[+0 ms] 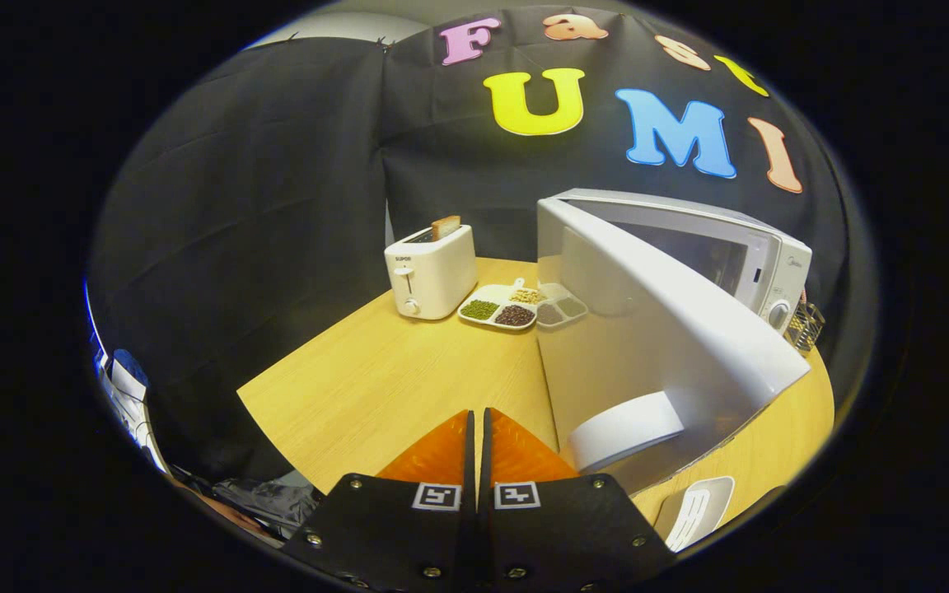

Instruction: Open the microwave, put the food inside, and close the microwave door.

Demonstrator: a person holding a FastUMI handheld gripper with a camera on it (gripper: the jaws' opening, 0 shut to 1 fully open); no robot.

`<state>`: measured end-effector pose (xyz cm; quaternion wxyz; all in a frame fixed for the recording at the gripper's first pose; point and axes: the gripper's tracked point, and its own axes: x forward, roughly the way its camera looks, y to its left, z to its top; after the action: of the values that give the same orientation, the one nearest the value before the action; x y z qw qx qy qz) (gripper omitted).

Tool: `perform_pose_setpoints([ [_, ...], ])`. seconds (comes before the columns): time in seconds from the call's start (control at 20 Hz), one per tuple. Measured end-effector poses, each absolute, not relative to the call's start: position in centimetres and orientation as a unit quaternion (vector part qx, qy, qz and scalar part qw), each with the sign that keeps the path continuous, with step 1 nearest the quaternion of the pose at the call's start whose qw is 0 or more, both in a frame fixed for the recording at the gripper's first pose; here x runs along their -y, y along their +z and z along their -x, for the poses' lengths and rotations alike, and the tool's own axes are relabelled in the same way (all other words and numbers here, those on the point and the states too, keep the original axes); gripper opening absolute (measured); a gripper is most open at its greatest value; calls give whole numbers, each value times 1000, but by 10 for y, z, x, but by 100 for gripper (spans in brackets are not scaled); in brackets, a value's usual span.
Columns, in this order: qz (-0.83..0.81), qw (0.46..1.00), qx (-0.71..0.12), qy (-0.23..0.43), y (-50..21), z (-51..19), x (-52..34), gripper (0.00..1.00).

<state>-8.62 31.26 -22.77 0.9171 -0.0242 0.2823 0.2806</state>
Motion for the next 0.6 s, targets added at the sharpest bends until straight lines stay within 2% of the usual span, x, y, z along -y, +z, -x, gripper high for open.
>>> perform_pose_setpoints([
  [0.6, 18, 932, -280, 228, -220, 50, -239, 1],
])
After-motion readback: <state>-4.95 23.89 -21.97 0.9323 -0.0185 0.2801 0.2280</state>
